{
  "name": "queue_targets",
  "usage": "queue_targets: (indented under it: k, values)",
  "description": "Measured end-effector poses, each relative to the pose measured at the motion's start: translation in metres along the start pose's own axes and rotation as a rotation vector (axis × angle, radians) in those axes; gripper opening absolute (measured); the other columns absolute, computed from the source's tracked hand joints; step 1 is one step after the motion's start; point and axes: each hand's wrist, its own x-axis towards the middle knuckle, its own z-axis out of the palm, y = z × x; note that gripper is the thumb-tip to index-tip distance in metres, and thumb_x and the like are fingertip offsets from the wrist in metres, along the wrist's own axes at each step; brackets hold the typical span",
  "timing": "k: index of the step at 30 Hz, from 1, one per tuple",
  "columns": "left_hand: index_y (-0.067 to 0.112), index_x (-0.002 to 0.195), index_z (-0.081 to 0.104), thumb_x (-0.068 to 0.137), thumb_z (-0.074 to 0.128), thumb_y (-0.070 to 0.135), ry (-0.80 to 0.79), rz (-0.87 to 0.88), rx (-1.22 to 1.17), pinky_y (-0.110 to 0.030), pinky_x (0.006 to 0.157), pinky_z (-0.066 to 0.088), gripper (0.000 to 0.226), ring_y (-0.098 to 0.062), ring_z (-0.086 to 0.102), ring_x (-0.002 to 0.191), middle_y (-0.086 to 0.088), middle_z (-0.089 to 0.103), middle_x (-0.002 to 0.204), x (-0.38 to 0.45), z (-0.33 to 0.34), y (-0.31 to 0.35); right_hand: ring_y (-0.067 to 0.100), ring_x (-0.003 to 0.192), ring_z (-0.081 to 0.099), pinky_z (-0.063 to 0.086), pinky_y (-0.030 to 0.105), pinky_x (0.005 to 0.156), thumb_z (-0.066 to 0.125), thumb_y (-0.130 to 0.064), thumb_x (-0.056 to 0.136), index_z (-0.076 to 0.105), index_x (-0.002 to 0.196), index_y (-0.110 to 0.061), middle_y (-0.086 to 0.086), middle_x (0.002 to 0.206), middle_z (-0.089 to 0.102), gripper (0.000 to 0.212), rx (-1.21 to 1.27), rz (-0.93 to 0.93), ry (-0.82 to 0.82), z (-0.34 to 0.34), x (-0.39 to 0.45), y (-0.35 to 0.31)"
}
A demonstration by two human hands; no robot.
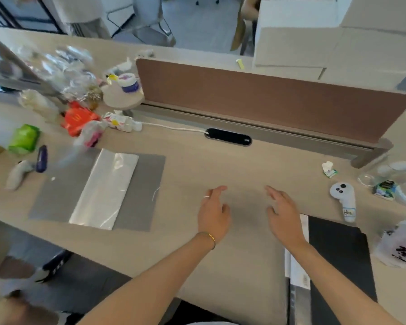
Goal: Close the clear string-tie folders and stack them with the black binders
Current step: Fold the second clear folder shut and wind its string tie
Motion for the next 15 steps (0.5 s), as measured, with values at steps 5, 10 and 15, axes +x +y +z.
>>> queue_targets:
  k: [5, 10, 15]
  values:
    - [0.031, 0.139, 0.054, 0.093, 0.052, 0.008, 0.135, -0.097, 0.001, -0.038, 0.095, 0.051, 0.052, -0.022, 0.060, 0.105, 0.002, 0.052, 0.133, 0.037, -0.098, -0.057, 0.014, 0.118, 0.053, 0.044, 0.032, 0.102, 0.054, 0.004, 0.084, 0.053, 0.141, -0.024, -0.006, 0.125, 0.059, 0.063, -0.036, -0.154, -0.083, 0.078, 0.048, -0.081]
    - [0.026, 0.143, 0.055, 0.091, 0.053, 0.006, 0.193, -0.246, 0.056, -0.036, 0.100, 0.048, 0.055, -0.026, 0.057, 0.117, -0.004, 0.051, 0.140, 0.061, -0.186, -0.133, 0.016, 0.118, 0.056, 0.040, 0.024, 0.100, 0.055, 0.004, 0.082, 0.056, 0.139, -0.020, -0.003, 0.127, 0.061, 0.062, -0.094, -0.238, -0.251, 0.172, 0.065, -0.147]
    - [0.023, 0.152, 0.044, 0.095, 0.051, 0.019, 0.041, -0.386, 0.346, -0.046, 0.111, 0.043, 0.057, -0.031, 0.038, 0.144, -0.007, 0.042, 0.156, 0.070, -0.232, -0.213, 0.021, 0.128, 0.054, 0.040, 0.029, 0.106, 0.054, -0.002, 0.081, 0.055, 0.142, -0.020, 0.001, 0.140, 0.057, 0.064, -0.193, -0.331, -0.476, 0.263, 0.063, -0.189]
